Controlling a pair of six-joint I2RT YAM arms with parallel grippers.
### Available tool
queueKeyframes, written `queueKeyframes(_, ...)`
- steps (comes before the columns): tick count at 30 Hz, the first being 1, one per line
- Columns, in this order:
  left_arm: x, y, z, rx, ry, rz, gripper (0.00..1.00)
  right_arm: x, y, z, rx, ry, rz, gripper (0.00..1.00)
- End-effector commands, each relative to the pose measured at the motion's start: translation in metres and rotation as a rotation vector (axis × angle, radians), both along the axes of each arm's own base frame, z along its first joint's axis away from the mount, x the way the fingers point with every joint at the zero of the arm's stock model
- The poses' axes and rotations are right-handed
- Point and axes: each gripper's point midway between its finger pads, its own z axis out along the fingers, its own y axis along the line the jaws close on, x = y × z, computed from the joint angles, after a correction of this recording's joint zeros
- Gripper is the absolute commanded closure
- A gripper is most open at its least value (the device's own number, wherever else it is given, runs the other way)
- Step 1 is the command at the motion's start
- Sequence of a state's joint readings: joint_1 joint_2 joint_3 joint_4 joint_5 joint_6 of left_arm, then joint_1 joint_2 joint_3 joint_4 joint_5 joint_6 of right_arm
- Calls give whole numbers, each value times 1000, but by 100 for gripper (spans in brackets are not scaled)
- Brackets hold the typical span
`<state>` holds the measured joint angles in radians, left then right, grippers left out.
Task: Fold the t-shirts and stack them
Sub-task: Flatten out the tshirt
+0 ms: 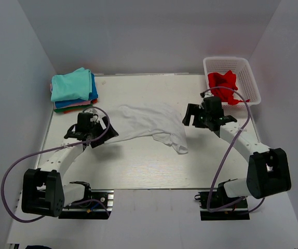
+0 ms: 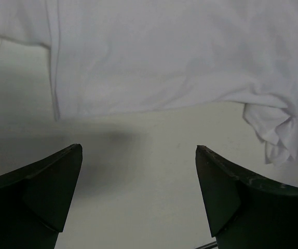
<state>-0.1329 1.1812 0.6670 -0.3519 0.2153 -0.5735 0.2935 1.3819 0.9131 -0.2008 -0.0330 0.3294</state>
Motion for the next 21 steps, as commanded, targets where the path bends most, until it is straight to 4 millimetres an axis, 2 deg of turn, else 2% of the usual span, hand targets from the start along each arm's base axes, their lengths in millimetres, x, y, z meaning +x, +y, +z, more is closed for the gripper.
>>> queueKeyframes(1,-32,1,-28,-7,146,35,0,-45,6,-32,13,126,20,10)
queueKeyframes(3,-40,10,-43,29,181,90,0,-61,12,-41,14,155,51,10)
queueKeyframes(4,-40,13,-45,41,179,100,2,-72,11,-52,7,183,59,10)
queueKeyframes(7,-33,21,-52,75,175,138,3,-86,14,-64,-23,220,102,10)
queueKeyframes(9,-24,26,-51,108,160,148,3,-87,16,-68,-45,200,114,10)
queueKeyframes(12,-17,37,-62,146,183,182,3,-92,14,-78,-83,200,120,10)
queueKeyframes(14,-13,37,-72,151,207,181,4,-97,16,-84,-98,204,139,10)
queueKeyframes(16,-6,28,-75,131,202,146,9,-96,16,-89,-125,197,139,10)
queueKeyframes(17,-9,26,-86,128,238,137,18,-99,18,-91,-128,204,147,10)
queueKeyframes(20,-11,20,-97,106,282,113,43,-106,24,-100,-135,229,178,16)
queueKeyframes(21,-13,17,-100,95,298,103,64,-108,26,-102,-135,234,187,24)
